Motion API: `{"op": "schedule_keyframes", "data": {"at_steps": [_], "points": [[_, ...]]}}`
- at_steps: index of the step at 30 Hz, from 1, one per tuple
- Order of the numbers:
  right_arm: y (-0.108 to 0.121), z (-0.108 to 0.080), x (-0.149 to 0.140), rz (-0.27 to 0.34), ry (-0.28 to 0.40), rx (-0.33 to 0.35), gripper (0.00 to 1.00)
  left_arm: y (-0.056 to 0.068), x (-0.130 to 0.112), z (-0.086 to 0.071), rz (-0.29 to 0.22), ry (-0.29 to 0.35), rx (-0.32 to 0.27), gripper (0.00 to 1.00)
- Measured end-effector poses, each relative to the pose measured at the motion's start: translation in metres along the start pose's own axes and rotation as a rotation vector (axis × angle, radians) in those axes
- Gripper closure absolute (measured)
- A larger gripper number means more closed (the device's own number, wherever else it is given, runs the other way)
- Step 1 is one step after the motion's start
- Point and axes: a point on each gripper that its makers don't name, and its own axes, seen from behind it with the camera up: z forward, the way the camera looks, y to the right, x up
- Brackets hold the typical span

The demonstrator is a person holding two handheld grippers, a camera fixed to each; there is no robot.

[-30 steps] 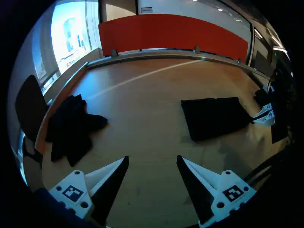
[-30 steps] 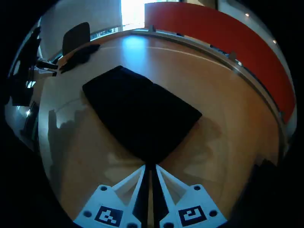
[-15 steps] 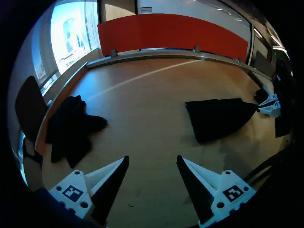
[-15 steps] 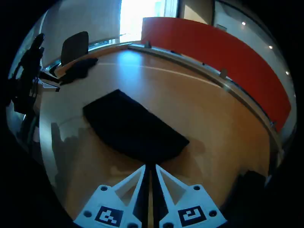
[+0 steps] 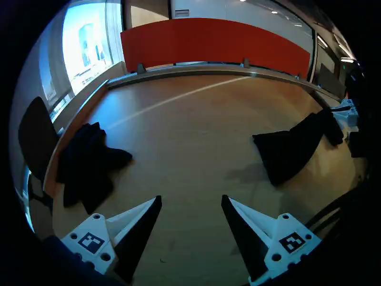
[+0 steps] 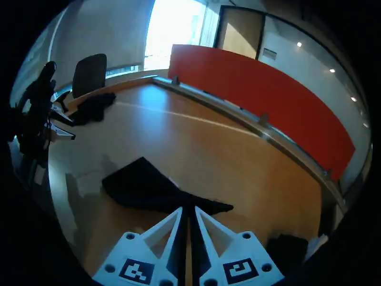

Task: Fold towel

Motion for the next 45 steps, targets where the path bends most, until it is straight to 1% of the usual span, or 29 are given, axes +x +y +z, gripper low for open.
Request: {"op": "schedule_keyframes", "data": {"at_steps": [9, 18, 22, 28, 36, 45], "points": [[0.007, -0.016, 0.009, -0.026, 0.007, -0.012, 0.95, 0.004, 0.004, 0.002, 0.007, 0.001, -0.004, 0.07], [0.009, -0.020, 0.011, -0.031, 0.011, -0.012, 0.94, 0.008, 0.007, 0.005, 0.016, 0.002, -0.010, 0.07], [0.004, -0.015, 0.013, -0.041, 0.013, 0.001, 0.94, 0.010, 0.007, 0.005, 0.018, 0.002, -0.011, 0.07], [-0.009, -0.006, 0.018, -0.069, 0.015, 0.031, 0.94, 0.011, 0.008, 0.004, 0.019, 0.004, -0.012, 0.07], [-0.032, 0.010, 0.026, -0.108, 0.017, 0.083, 0.94, 0.010, 0.009, 0.003, 0.019, 0.010, -0.009, 0.07], [-0.063, 0.026, 0.027, -0.144, 0.003, 0.150, 0.94, 0.007, 0.008, 0.001, 0.020, 0.012, -0.006, 0.07]]}}
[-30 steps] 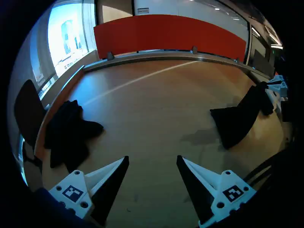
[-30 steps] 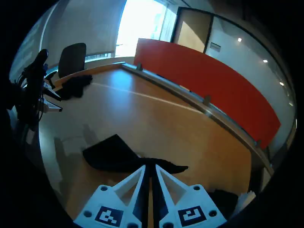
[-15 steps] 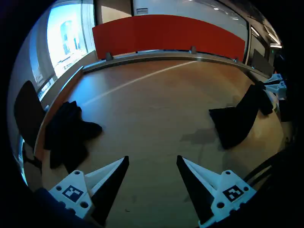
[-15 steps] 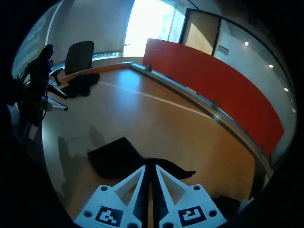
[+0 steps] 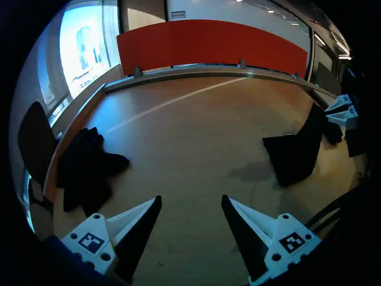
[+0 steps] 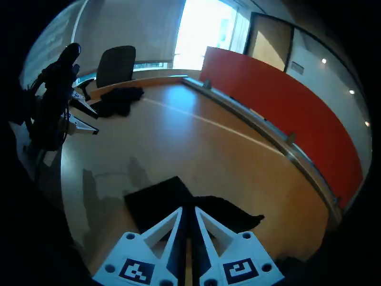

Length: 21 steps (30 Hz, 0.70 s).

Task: Fold towel

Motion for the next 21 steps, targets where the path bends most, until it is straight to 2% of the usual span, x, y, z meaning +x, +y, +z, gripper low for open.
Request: {"op": "schedule_keyframes", "data": {"at_steps": [9, 21], "points": [[-0.029, 0.020, -0.002, -0.012, -0.019, 0.061, 0.94, -0.006, -0.002, -0.003, -0.007, 0.000, 0.007, 0.07], [-0.068, 0.055, -0.011, 0.021, -0.043, 0.142, 0.94, -0.015, -0.011, -0.005, -0.020, -0.011, 0.022, 0.07]]}}
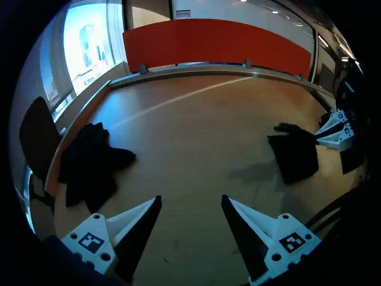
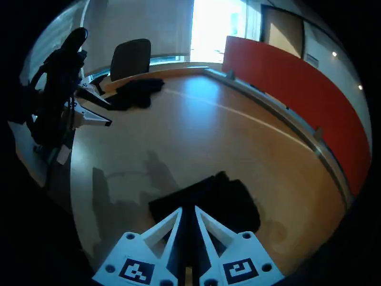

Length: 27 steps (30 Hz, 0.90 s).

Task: Fold towel

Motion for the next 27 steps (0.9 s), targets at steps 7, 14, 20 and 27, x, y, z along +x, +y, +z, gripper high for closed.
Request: {"op": "schedule_keyframes", "data": {"at_steps": [7, 14, 20, 27], "points": [[-0.006, 0.016, -0.008, 0.036, -0.016, 0.022, 0.94, -0.003, -0.002, -0.001, 0.003, -0.001, 0.005, 0.07], [-0.011, 0.015, -0.011, 0.035, -0.027, 0.037, 0.94, -0.005, -0.002, 0.000, -0.003, -0.003, 0.006, 0.07], [-0.013, 0.015, -0.019, 0.031, -0.054, 0.039, 0.52, -0.004, -0.002, 0.001, 0.001, -0.005, 0.005, 0.07], [-0.010, 0.012, -0.021, 0.045, -0.043, 0.031, 0.19, -0.002, -0.002, 0.002, -0.001, -0.006, 0.002, 0.07]]}}
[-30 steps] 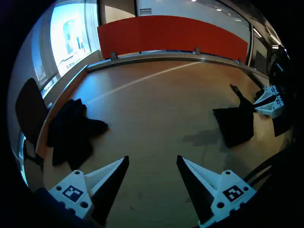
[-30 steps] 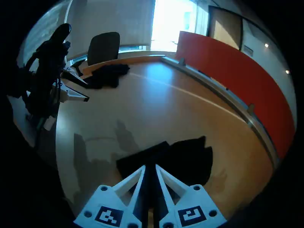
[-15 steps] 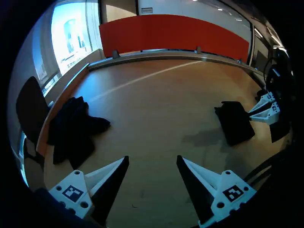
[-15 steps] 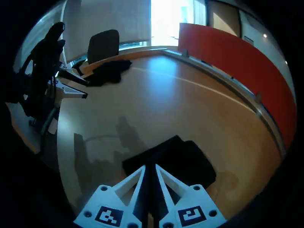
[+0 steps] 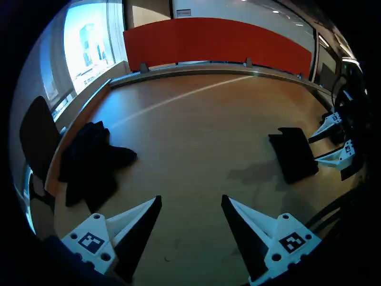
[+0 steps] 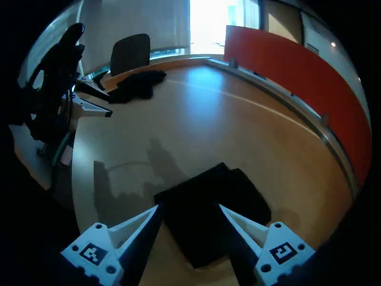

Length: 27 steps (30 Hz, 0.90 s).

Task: Fold towel

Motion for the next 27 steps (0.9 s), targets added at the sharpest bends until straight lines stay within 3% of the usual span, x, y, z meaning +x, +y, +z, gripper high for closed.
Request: {"op": "schedule_keyframes", "data": {"at_steps": [12, 27], "points": [[0.013, -0.014, -0.021, 0.042, -0.012, -0.039, 0.18, 0.002, 0.003, 0.001, 0.003, 0.001, -0.003, 0.07], [0.015, -0.022, -0.068, 0.076, -0.078, -0.065, 0.18, 0.007, 0.006, 0.000, 0.015, 0.004, -0.008, 0.07]]}}
